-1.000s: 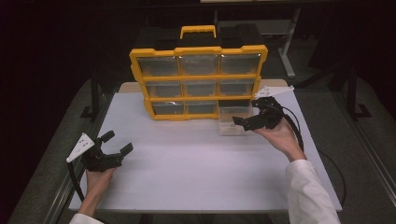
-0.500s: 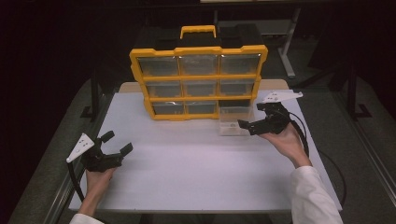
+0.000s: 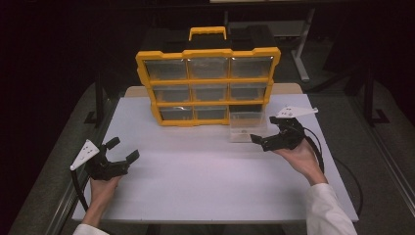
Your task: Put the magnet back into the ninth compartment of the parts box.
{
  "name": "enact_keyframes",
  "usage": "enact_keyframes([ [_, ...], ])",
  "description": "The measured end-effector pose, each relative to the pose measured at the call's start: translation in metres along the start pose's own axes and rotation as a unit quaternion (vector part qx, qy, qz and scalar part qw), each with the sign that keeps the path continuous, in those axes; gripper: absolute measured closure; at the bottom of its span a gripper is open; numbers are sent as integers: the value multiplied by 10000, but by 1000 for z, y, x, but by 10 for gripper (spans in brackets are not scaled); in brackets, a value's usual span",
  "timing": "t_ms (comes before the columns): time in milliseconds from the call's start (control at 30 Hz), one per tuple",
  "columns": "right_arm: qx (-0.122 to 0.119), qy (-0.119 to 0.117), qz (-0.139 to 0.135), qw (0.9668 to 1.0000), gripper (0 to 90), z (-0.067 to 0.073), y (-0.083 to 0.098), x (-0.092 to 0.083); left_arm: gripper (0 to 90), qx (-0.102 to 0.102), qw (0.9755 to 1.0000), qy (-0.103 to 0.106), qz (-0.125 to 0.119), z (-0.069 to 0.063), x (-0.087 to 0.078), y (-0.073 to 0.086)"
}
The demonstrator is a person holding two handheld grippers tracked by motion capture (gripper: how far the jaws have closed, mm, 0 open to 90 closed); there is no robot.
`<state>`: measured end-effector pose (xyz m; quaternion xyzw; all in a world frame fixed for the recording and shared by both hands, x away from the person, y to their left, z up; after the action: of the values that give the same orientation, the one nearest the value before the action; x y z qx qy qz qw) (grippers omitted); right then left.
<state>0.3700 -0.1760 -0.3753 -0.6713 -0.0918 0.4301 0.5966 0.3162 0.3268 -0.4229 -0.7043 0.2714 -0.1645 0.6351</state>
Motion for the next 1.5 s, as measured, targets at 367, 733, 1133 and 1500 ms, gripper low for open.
enact_keyframes([
  [367,16,35,-165,9999,0,3,8,-8,0,23,10000,32,19,0,0,0],
  [733,70,23,-246,9997,0,4,17,-13,0,20,10000,28,20,0,0,0],
  [1133,226,122,-386,9989,0,0,34,-27,0,22,10000,21,10,0,-1,0],
  [1500,359,195,-418,9983,0,-4,49,-32,0,19,10000,32,12,0,-1,0],
])
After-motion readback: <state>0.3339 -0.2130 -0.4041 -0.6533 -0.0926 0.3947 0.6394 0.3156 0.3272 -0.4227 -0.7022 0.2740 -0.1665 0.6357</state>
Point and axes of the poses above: each handheld gripper's, and its own axes: x roughly forward along the jaws, y roughly out of its underside, z roughly to its left, the point moved 3 cm from there along x, roughly forward along the jaws, and after that the axes turned 2 degrees about -z, right-handed, at the moved point
